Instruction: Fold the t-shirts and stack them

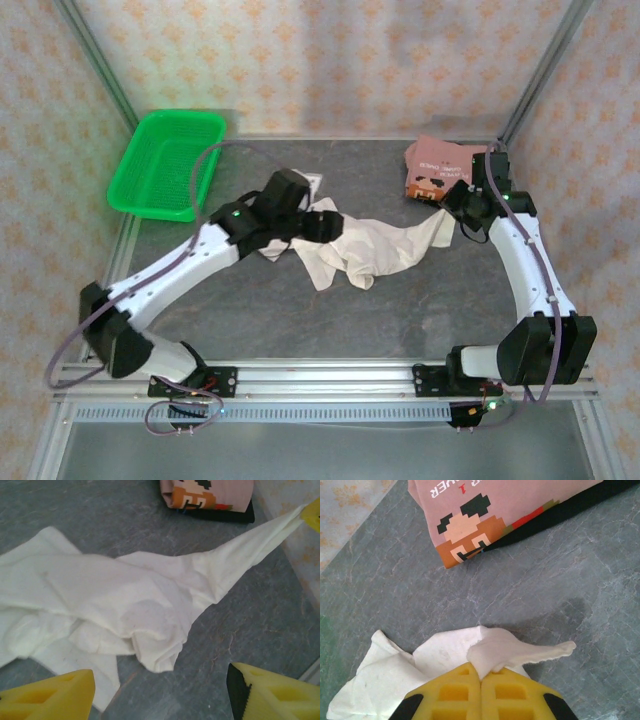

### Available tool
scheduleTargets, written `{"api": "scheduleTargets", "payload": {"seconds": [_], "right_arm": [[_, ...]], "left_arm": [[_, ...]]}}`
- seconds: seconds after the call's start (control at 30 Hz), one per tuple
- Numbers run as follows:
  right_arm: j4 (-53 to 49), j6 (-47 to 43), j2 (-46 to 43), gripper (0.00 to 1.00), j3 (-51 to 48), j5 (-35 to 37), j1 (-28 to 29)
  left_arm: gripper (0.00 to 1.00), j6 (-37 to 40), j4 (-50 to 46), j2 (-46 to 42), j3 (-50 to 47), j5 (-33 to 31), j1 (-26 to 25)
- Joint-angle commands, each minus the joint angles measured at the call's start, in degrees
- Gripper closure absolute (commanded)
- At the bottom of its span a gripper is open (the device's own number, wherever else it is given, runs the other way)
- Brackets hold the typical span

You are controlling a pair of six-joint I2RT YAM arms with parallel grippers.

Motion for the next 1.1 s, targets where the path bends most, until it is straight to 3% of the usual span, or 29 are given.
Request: {"api": "scheduleTargets", "payload": {"seconds": [0.0,0.37,0.77,1.07], "right_arm": [[1.7,0.1,0.0,1.0,0.0,0.9,-0.4],[0.9,-1.1,-1.3,1.0,-1.7,-1.6,-0.4],[0.4,-1.8,-2.3,1.0,-3.3,-2.2,-0.4],[1.1,-1.9,-2.6,1.0,-4.0,-2.4,-0.4]], "left_arm": [[0.3,-7.9,-1.3,1.4,-8.1,3.5,1.5],[0.43,-16.3,2.1,11.5,-13.1,9.3,2.1],[0.53,-18.4,-2.4,19.5,-11.3,8.9,1.5],[0.55,-18.5,-0.6,25.6,-7.3,10.0,0.4]]}}
